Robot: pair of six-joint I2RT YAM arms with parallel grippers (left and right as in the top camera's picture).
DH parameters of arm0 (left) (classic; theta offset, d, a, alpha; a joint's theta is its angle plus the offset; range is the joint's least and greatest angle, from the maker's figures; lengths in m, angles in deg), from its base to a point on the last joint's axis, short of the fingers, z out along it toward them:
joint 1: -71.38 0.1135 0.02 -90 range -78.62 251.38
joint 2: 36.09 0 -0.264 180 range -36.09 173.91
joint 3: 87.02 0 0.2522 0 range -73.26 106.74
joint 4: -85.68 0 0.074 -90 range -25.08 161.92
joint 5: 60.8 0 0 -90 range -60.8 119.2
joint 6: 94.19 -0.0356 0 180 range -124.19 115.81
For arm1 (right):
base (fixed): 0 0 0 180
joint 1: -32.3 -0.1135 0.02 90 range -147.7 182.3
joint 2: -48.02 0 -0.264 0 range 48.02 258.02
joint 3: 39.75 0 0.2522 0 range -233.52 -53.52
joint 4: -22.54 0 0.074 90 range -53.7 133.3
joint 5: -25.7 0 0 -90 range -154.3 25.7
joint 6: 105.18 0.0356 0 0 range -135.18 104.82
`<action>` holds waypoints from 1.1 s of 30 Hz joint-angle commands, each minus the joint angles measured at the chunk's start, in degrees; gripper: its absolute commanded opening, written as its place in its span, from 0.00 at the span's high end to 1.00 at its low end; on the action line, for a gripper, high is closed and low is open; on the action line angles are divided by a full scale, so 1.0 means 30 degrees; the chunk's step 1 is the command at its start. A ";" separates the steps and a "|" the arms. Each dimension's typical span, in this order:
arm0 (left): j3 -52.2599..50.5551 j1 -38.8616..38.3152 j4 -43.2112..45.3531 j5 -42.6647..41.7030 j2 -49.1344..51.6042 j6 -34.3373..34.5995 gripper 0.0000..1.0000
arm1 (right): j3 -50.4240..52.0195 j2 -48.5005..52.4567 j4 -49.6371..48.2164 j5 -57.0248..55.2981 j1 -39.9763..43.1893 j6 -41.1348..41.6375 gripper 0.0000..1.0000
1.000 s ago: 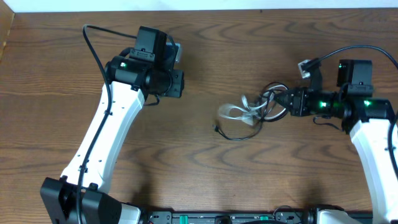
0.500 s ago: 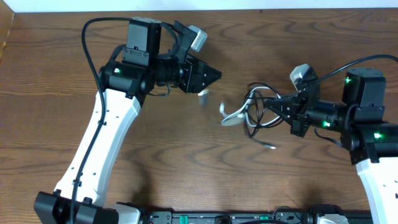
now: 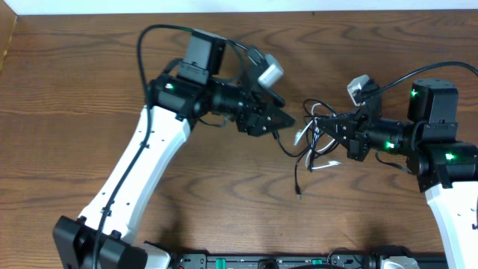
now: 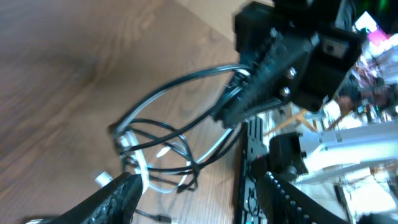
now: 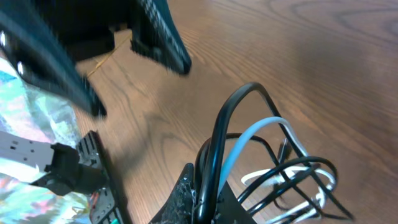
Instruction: Untangle cables
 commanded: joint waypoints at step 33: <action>-0.0058 -0.2171 0.7563 0.7599 0.1304 0.4357 0.25 | -0.0051 0.0007 -0.3985 0.6827 -0.0058 0.6921 0.99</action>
